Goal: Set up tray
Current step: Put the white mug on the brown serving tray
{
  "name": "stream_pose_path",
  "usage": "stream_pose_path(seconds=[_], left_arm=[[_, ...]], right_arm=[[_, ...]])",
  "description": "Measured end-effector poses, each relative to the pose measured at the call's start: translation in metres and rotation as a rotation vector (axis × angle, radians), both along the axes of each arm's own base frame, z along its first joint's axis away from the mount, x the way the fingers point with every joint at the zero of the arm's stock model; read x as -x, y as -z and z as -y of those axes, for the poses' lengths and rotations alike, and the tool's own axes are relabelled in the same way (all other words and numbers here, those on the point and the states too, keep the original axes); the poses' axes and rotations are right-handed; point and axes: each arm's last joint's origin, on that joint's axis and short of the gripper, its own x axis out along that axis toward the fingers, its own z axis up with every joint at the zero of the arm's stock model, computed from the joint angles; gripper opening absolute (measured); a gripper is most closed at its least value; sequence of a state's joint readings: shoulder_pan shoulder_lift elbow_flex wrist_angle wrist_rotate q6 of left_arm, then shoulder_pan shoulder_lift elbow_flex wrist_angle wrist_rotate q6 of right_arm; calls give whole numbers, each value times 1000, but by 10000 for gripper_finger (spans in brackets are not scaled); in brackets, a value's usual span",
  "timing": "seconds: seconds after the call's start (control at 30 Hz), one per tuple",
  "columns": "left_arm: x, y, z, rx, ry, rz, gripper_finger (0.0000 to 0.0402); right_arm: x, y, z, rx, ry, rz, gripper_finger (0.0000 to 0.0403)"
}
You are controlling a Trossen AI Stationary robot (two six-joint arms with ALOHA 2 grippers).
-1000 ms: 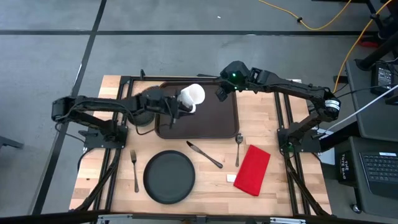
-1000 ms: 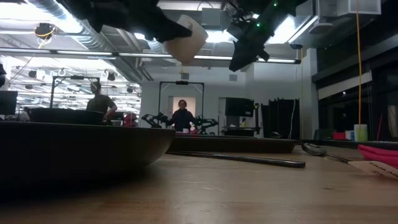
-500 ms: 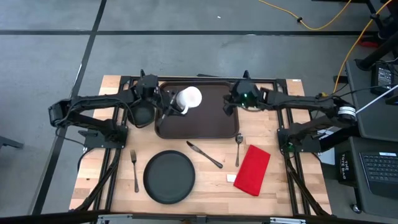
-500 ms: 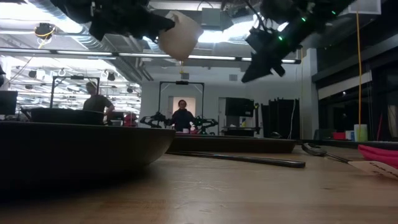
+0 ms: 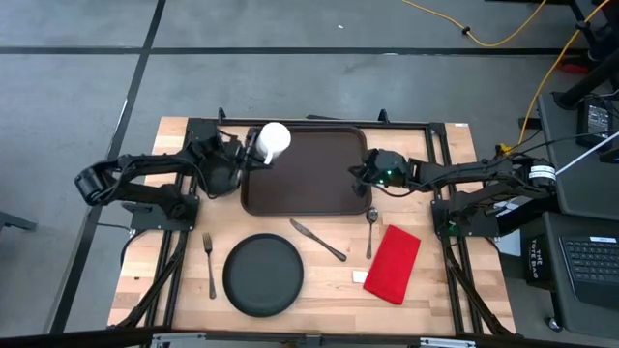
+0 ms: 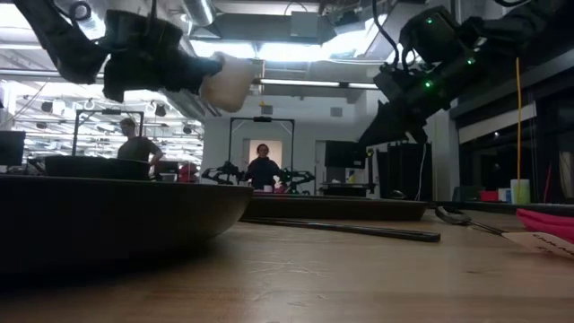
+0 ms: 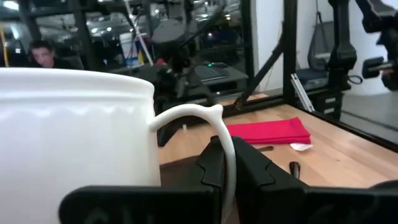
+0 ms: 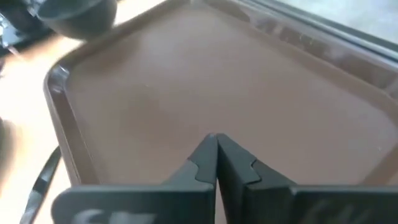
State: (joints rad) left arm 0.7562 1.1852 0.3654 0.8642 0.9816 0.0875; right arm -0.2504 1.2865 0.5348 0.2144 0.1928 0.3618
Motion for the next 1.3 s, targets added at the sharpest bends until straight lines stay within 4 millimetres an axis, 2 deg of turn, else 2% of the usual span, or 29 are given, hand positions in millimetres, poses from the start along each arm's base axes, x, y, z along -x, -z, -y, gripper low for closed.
stream_pose_path(seconds=[0.17,0.37,0.67,0.9,1.17,1.3], left_arm=[[9,4,-12,29,2,-20,4],[5,14,-21,45,32,-52,4],[-19,35,-31,50,102,-51,4],[-38,55,-37,138,131,-106,4],[-64,56,-47,146,249,-108,4],[-71,57,-53,186,279,-123,4]], right_arm=[[-1,-4,2,45,36,40,23],[-2,-6,3,76,53,47,6],[-2,-6,3,76,54,47,24],[-2,-6,3,77,54,46,7],[-4,-11,4,116,44,92,21],[-5,-12,3,200,-5,62,27]])
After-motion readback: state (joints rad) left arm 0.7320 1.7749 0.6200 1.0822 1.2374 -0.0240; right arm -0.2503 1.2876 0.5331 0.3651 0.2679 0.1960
